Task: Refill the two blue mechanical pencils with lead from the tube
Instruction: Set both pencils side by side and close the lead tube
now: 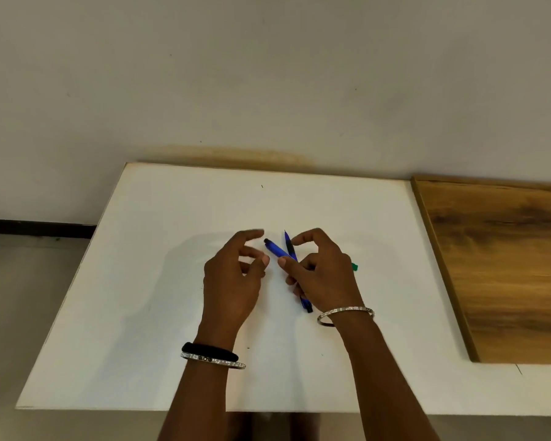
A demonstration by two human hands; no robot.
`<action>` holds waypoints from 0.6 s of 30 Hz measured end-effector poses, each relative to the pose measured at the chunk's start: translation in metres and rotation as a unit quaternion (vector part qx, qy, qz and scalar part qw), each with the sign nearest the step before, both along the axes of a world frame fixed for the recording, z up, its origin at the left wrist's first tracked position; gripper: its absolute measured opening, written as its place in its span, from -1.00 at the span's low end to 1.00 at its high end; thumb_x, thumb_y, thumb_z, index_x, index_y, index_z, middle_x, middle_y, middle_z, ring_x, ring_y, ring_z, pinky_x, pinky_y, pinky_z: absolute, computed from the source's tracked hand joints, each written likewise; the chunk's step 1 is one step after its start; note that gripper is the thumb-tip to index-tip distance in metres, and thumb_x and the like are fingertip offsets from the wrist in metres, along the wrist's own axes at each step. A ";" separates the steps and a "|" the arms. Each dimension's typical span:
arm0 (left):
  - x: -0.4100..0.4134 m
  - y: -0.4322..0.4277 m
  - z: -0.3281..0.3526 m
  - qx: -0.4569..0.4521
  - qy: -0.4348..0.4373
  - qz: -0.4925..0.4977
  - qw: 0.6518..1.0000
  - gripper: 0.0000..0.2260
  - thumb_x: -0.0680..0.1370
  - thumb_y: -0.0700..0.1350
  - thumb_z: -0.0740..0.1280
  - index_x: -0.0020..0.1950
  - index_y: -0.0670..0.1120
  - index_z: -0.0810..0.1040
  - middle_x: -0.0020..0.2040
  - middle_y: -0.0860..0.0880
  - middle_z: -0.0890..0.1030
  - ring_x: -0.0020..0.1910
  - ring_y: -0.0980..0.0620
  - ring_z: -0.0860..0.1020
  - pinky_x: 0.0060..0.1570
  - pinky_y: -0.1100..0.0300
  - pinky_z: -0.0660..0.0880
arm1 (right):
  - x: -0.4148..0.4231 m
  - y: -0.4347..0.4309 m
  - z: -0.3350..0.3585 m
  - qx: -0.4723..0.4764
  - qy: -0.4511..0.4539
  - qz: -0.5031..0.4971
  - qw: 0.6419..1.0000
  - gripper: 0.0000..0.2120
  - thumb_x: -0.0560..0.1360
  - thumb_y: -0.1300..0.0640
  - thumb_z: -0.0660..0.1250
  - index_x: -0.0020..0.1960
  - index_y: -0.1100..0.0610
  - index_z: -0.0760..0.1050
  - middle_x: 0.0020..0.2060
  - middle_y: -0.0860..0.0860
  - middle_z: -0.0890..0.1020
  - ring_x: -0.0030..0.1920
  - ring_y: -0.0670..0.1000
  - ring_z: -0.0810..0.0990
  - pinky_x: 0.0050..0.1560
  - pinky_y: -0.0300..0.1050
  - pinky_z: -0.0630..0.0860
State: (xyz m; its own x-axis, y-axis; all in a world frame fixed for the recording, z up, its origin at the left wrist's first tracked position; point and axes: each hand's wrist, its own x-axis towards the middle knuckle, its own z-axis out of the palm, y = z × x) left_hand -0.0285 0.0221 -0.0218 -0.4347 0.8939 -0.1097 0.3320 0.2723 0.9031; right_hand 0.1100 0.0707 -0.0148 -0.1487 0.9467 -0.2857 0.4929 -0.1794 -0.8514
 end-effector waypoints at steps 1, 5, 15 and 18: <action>0.001 0.000 0.000 0.010 0.049 -0.021 0.998 -0.62 0.51 -0.14 0.40 0.28 0.16 0.50 0.05 0.08 0.59 -0.18 0.16 0.62 -0.16 0.19 0.59 | 0.001 0.000 0.003 -0.017 0.017 0.019 1.000 -0.79 0.47 0.01 0.45 0.02 -0.03 0.45 -0.41 0.06 0.68 -0.51 -0.04 0.61 -0.42 -0.08 0.61; 0.004 -0.001 0.003 -0.008 0.218 -0.073 0.973 -0.70 0.50 -0.06 0.41 0.20 0.20 0.56 0.24 0.10 0.42 0.06 0.10 0.51 -0.19 0.33 0.40 | 0.004 0.002 0.017 -0.106 0.104 0.108 0.983 -0.91 0.55 0.04 0.36 0.00 0.03 0.50 -0.32 0.14 0.71 -0.44 0.03 0.63 -0.44 -0.15 0.52; -0.002 -0.003 -0.002 -0.080 0.158 -0.094 0.980 -0.72 0.45 0.13 0.41 0.10 0.07 0.67 -0.21 0.12 0.57 -0.24 0.14 0.50 -0.25 0.30 0.33 | 0.017 0.013 0.023 -0.260 0.348 -0.001 0.901 -0.28 0.38 -0.40 0.22 0.17 0.19 0.60 0.01 0.22 0.70 -0.10 0.11 0.68 -0.22 -0.11 0.58; -0.001 0.000 -0.001 -0.122 0.074 -0.093 0.985 -0.68 0.35 0.15 0.50 0.04 0.05 0.66 -0.33 0.10 0.65 -0.32 0.19 0.57 -0.31 0.35 0.35 | 0.003 0.009 0.011 -0.108 0.166 -0.033 0.980 -0.56 0.35 -0.23 0.42 0.03 0.08 0.65 -0.21 0.06 0.72 -0.27 -0.01 0.65 -0.31 -0.21 0.56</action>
